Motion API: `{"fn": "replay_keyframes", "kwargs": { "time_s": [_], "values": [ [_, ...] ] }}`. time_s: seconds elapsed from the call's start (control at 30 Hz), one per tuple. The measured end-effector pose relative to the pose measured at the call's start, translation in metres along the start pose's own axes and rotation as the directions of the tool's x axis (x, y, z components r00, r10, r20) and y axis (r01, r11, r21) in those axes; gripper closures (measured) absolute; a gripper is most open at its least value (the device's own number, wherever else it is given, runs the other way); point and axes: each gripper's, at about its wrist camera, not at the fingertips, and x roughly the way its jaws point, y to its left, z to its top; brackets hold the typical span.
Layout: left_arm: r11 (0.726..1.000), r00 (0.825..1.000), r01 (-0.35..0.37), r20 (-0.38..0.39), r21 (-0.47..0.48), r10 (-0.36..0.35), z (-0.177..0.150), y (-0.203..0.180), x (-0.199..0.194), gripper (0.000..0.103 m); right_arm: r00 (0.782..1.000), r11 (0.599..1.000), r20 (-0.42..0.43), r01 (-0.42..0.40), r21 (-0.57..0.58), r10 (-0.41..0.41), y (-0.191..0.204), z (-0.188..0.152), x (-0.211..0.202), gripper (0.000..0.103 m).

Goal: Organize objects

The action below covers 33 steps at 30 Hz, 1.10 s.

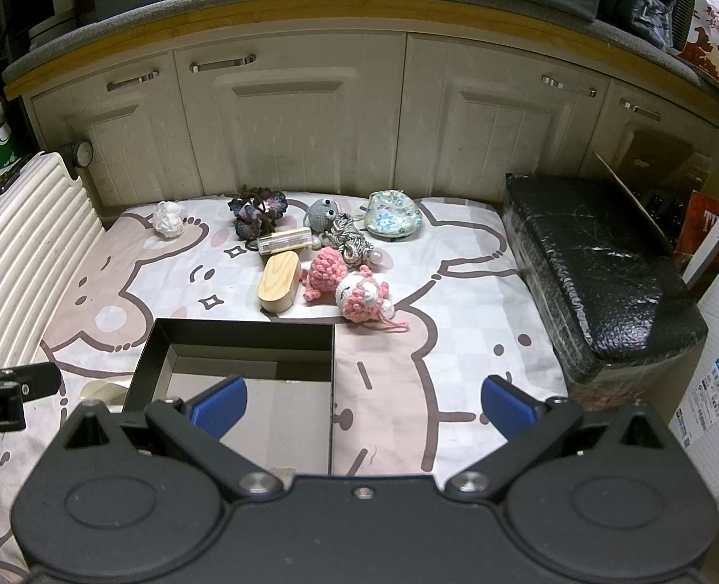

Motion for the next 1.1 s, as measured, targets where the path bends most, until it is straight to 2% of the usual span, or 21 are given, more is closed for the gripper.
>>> {"fn": "replay_keyframes", "kwargs": {
  "time_s": [1.1],
  "values": [
    [1.0, 1.0, -0.013, -0.001, -0.016, 0.013, 0.0003, 0.0, -0.0001, 0.0, 1.0, 1.0, -0.001, -0.001, 0.0, 0.001, 0.0001, 0.0018, -0.0005, 0.0]
  ]
}}
